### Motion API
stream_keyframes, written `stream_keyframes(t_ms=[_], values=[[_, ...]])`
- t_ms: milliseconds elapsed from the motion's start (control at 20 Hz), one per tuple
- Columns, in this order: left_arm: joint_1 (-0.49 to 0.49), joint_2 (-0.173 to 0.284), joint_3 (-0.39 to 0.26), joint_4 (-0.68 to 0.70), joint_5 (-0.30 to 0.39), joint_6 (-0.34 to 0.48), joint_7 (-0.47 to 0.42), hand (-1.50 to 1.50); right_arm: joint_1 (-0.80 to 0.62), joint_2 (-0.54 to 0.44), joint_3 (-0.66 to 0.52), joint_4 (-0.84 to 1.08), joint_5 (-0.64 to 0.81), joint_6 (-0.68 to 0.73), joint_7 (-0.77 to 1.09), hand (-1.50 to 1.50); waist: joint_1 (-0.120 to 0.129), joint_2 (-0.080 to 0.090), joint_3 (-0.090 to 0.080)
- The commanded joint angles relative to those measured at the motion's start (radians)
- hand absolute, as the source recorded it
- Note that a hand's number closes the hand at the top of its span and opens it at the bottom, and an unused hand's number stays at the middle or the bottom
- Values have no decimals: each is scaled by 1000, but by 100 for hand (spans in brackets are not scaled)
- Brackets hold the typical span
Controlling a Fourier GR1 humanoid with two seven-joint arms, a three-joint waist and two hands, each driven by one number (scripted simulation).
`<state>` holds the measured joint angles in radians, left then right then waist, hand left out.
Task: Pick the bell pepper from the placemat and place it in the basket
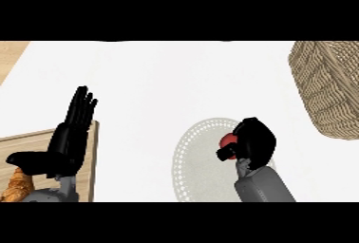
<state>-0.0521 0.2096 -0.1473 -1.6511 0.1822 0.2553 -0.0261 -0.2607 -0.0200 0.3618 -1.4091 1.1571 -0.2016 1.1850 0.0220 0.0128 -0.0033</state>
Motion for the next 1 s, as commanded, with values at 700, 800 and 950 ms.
stream_keyframes(t_ms=[700,800,950], values=[[-65,-20,-71,-8,-15,-41,5,0,-595,-274,-609,385,197,-167,113,150,144,51,2],[-62,-17,-80,-9,-22,-45,5,0,-638,-287,-631,436,254,-195,119,150,150,50,3],[-93,-26,-82,-1,-24,-41,15,0,-734,-289,-661,478,317,-217,134,150,155,51,2]])
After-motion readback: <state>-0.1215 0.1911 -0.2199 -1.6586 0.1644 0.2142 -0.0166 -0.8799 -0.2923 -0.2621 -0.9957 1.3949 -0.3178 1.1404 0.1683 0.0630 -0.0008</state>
